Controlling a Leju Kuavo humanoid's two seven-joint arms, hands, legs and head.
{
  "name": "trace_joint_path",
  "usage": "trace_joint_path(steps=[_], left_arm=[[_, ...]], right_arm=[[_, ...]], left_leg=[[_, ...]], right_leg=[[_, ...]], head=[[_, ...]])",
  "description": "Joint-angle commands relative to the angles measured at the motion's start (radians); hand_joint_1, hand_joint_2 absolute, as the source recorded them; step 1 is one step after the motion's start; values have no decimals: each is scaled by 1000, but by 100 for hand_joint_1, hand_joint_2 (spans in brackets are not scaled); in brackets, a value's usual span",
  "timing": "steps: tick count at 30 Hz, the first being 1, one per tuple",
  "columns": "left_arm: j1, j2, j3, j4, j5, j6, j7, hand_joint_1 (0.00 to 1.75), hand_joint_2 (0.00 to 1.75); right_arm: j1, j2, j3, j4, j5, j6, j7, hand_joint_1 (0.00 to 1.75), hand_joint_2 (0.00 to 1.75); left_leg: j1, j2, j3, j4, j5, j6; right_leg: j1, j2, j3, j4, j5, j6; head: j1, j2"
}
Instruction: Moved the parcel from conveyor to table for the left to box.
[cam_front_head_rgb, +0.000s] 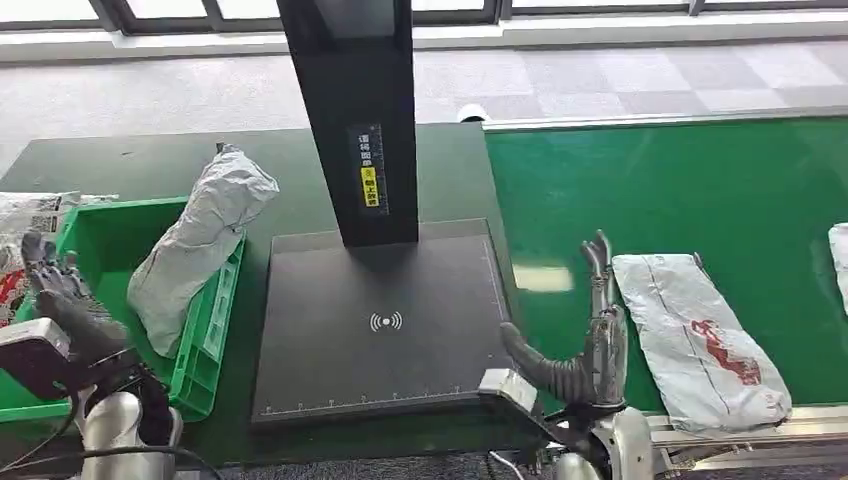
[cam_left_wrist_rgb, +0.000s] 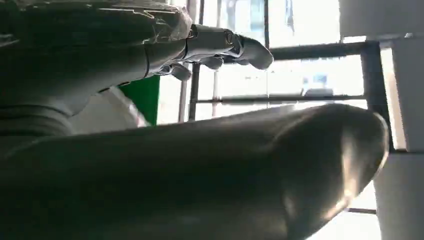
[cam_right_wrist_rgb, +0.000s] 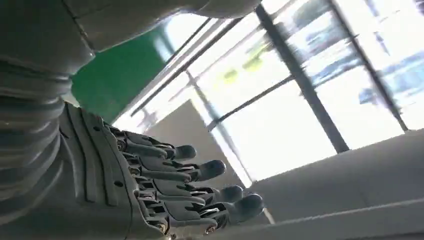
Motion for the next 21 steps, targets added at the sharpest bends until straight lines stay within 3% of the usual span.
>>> trace_joint_path(steps=[1, 7, 15, 21], left_arm=[[92, -44, -301, -30, 121, -123, 16, 0, 0], [92, -36, -298, -28, 172, -180, 6, 0, 0], [89, -35, -297, -23, 174, -180, 6, 0, 0], [80, -25, -302, -5, 183, -202, 7, 0, 0]], right_arm=[[-13, -83, -317, 234, 315, 36, 219, 0, 175], [19, -126, -355, 221, 265, 63, 207, 0, 175], [22, -120, -353, 213, 266, 63, 205, 0, 175], [-31, -155, -409, 359, 271, 229, 225, 0, 175]], left_leg=[[0, -4, 1, -2, 1, 2], [-2, -3, 1, -2, 0, 2], [-3, 0, 0, -1, 0, 2], [-3, 0, 1, -2, 0, 1]], right_leg=[[0, -5, 4, -4, 1, 1], [-1, -4, 3, -3, 0, 1], [0, -1, 0, -2, 1, 1], [0, 0, 0, -2, 1, 1]], head=[[0, 0], [0, 0], [0, 0], [0, 0]])
